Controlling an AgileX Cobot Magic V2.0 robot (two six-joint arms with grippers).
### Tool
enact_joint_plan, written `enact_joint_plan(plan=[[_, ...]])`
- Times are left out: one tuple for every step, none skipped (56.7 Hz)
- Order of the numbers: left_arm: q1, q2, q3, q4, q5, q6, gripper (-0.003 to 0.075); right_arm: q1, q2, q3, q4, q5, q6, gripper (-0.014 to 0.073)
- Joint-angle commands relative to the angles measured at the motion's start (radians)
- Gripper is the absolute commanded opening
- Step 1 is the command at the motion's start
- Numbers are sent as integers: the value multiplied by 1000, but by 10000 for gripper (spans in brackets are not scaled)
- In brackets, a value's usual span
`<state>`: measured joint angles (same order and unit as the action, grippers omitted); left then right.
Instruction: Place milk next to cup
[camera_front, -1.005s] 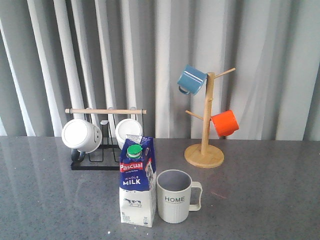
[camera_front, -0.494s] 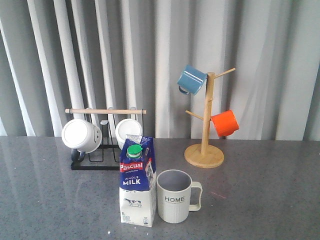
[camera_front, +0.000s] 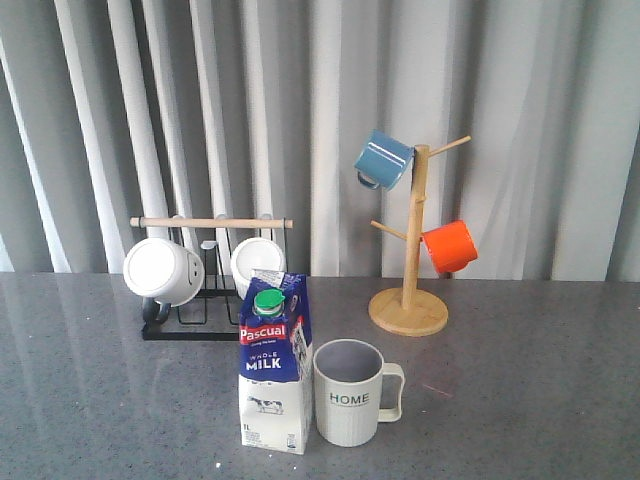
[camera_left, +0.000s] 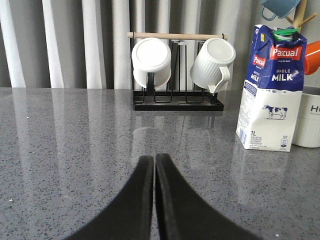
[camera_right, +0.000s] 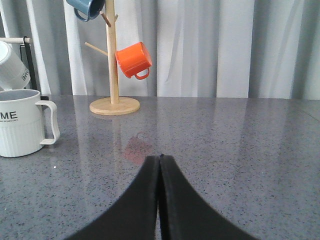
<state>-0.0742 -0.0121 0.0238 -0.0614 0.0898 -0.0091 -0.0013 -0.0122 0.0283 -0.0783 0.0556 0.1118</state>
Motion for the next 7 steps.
enact_joint_plan(plan=[[-7, -12, -21, -7, -67, -3, -6, -4, -13, 9, -12, -68, -2, -8], [-7, -12, -21, -7, -67, -3, -6, -4, -13, 9, -12, -68, -2, -8], [-7, -12, -21, -7, -67, -3, -6, -4, -13, 9, -12, -68, -2, -8], [-7, -12, -21, -7, -67, -3, -6, -4, -13, 9, -12, -68, -2, -8], [-7, -12, -21, -7, -67, -3, -6, -4, -13, 9, -12, -68, -2, -8], [-7, -12, -21, -7, -67, -3, -6, -4, -13, 9, -12, -68, -2, -8], [-7, -12, -21, -7, -67, -3, -6, -4, -13, 9, -12, -68, -2, -8]])
